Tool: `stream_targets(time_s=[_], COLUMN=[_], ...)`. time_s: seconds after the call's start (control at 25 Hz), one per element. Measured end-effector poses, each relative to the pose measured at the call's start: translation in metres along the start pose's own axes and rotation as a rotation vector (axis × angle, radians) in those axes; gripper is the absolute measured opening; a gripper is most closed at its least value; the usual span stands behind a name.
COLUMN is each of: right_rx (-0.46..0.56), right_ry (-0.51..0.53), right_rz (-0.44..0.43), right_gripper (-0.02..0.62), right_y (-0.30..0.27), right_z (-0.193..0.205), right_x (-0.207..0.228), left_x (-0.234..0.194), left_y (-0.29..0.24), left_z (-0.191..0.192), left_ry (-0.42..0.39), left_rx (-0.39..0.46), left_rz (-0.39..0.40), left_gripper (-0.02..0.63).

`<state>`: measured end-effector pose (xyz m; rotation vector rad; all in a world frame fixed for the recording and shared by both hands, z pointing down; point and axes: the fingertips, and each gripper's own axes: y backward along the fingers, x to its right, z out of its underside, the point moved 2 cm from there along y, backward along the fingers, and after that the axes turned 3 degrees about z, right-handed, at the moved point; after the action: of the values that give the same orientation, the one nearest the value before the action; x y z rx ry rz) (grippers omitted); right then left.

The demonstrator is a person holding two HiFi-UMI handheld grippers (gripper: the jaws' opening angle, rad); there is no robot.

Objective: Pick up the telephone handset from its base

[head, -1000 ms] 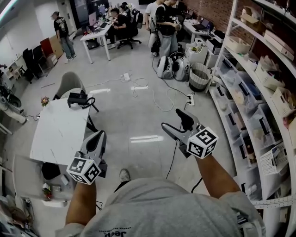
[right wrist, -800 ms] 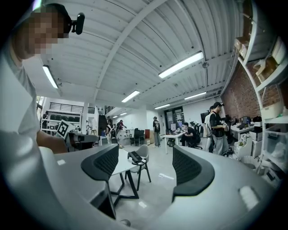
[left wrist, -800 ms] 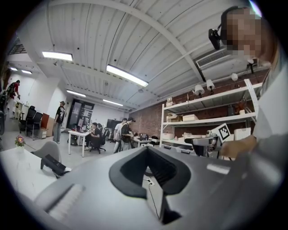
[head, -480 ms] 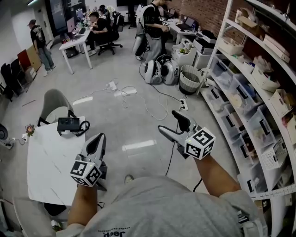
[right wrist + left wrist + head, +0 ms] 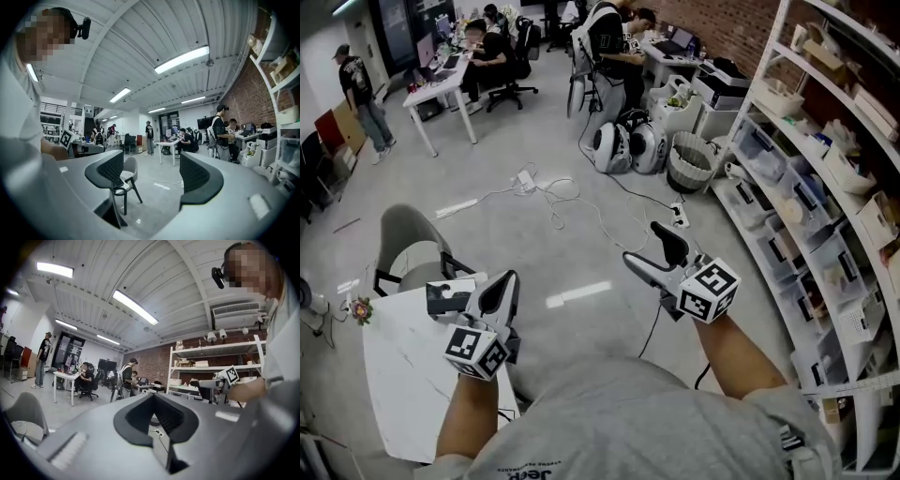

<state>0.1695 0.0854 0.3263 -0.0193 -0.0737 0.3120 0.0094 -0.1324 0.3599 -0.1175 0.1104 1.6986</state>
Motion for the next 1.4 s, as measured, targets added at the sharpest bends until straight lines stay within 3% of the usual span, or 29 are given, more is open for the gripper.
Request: stream_targets(time_s=[0.2, 0.4, 0.64, 0.8, 0.92, 1.4], right_rx=[-0.023, -0.029, -0.021, -0.056, -0.051, -0.056], right_ry=[-0.023, -0.055, -0.056, -0.016, -0.013, 0.041], right_rz=[0.006, -0.023, -0.129, -0.223, -0.243, -0.200], right_gripper=[0.353, 0.353, 0.353, 0.353, 0.353, 0.351], right_y=[-0.035, -0.051, -0.071, -0.087, -0.103, -0.177], right_z=[0.011, 0.023, 0.025, 0.022, 0.017, 0.013], right_x=[0.029, 0.087, 0.182, 0.221, 0.245, 0.217], left_x=[-0.032, -0.037, -0.025, -0.019, -0.023, -0.101], left_y=[-0.037, -0.091, -0.174, -0.216, -0.240, -0.239], left_z=[0.008, 0.020, 0.027, 0.024, 0.016, 0.006], left_ry=[0.018, 0.017, -0.034, -0.022, -0.008, -0.023], left_rx=[-0.026, -0.056, -0.057, -0.045, -0.028, 0.004], left_rz=[0.003, -0.029, -0.131, -0.196, -0.213, -0.173], left_gripper=[0.051, 0.051, 0.051, 0.051, 0.051, 0.051])
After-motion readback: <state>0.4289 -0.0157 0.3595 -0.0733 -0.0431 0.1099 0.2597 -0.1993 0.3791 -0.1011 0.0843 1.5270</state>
